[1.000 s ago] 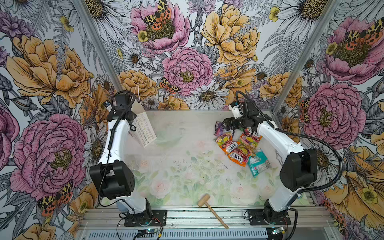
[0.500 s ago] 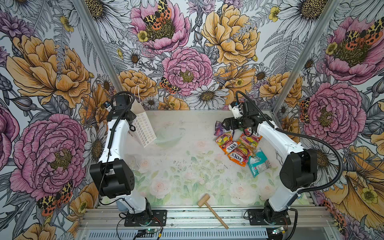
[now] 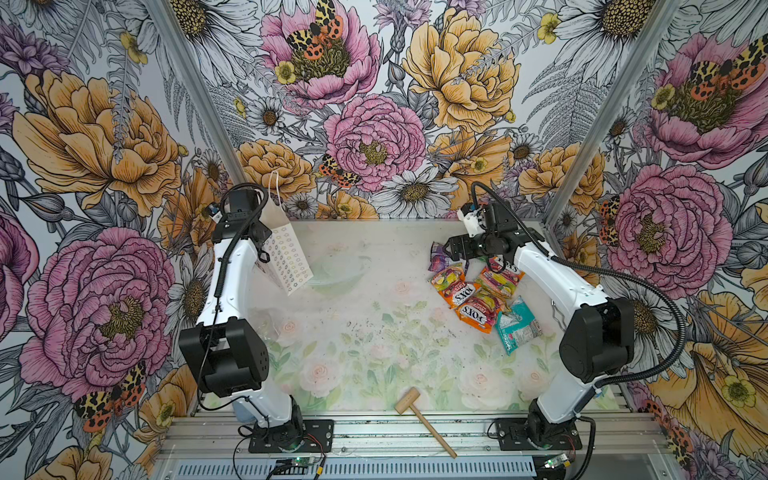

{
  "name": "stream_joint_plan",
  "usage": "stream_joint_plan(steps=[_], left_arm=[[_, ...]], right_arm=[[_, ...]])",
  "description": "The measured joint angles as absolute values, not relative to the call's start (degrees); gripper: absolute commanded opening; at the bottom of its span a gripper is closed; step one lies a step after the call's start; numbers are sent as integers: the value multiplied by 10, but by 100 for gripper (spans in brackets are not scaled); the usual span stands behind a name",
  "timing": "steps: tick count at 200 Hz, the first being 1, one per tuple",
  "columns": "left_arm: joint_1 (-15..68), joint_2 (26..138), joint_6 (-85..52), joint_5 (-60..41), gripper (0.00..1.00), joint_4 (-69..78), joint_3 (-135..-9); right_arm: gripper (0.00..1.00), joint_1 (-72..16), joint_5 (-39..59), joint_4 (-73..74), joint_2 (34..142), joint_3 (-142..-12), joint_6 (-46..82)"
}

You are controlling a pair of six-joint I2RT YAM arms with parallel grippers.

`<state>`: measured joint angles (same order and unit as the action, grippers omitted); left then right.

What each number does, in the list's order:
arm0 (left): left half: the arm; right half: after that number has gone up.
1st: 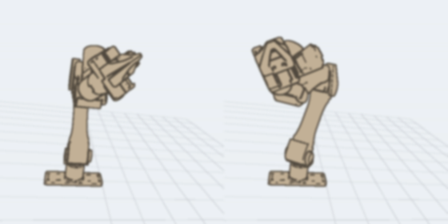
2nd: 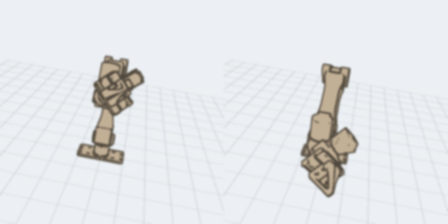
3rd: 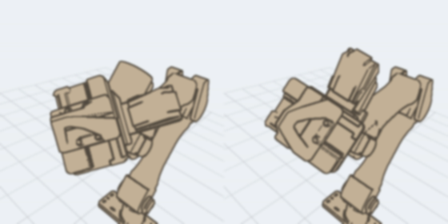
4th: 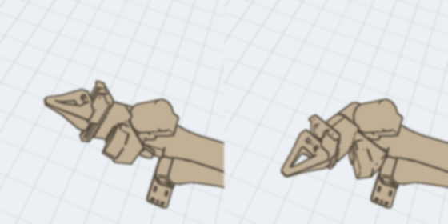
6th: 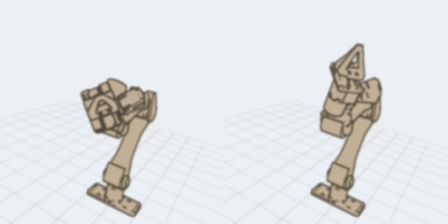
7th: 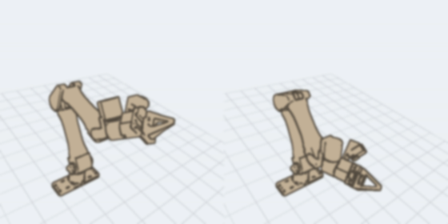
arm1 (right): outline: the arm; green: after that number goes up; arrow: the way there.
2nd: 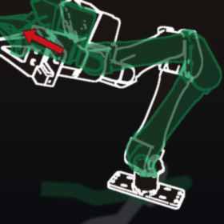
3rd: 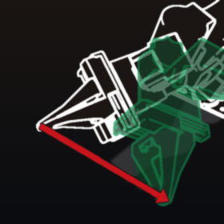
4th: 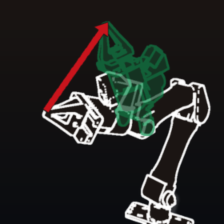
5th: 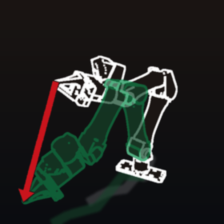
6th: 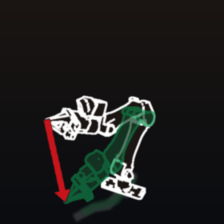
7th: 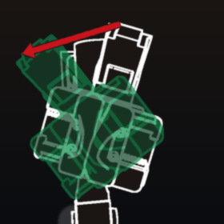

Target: Place the snacks into the paper bag

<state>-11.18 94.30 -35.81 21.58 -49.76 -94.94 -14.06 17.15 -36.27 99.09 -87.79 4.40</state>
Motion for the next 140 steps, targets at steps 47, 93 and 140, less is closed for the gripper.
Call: stream_joint_plan(steps=[47, 93, 140], left_arm=[[-112, 943, -358, 210, 29, -498, -949], [-113, 943, -358, 202, 0, -497, -949], [-113, 943, -358, 196, 0, -497, -949]], right_arm=[[94, -141, 171, -365, 991, -878, 44], [94, -141, 171, -366, 991, -878, 44], [93, -141, 172, -366, 992, -878, 44]])
